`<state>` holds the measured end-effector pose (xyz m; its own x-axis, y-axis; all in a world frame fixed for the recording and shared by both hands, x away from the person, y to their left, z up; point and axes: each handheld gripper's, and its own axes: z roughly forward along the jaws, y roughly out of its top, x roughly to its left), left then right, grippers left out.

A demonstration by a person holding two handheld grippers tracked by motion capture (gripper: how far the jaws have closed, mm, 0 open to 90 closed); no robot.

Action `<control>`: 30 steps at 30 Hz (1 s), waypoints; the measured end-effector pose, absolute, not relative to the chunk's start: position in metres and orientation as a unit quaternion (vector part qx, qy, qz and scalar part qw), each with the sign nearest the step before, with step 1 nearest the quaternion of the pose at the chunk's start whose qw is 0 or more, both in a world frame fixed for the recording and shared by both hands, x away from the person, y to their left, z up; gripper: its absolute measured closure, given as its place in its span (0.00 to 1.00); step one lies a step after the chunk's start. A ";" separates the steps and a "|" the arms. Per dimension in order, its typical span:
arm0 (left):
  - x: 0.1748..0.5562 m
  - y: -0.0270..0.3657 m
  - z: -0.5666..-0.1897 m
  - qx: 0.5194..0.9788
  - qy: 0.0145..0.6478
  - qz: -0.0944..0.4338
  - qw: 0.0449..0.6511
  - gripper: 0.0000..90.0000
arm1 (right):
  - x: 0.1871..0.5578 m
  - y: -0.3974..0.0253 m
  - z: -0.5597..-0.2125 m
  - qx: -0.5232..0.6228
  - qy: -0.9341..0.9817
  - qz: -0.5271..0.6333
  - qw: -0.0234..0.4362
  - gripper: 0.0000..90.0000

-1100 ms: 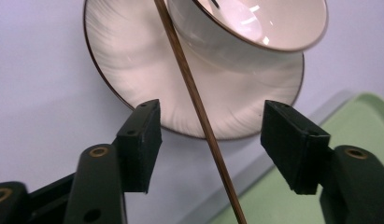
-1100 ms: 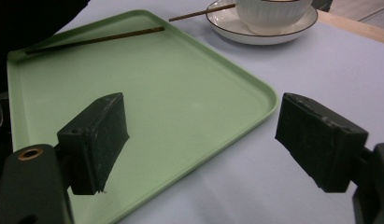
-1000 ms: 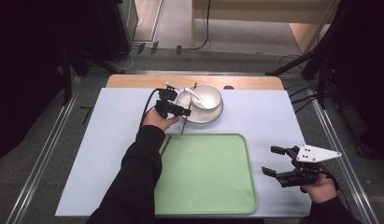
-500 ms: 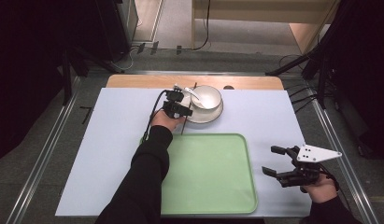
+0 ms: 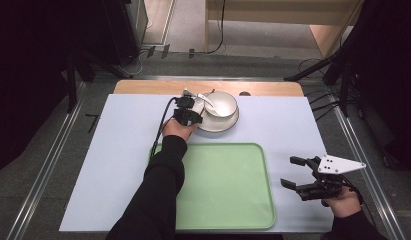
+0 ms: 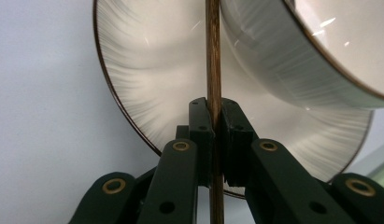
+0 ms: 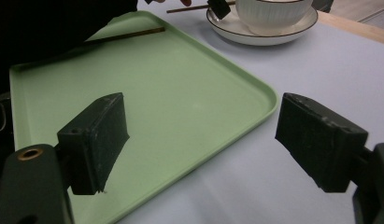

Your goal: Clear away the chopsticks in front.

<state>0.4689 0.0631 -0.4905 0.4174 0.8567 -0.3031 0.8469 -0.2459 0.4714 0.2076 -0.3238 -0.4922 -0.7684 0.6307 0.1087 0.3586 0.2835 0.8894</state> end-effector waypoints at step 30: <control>0.384 0.174 -0.455 0.785 0.534 0.021 0.314 0.95 | 0.208 -0.321 -0.493 0.315 0.793 0.504 0.133 0.20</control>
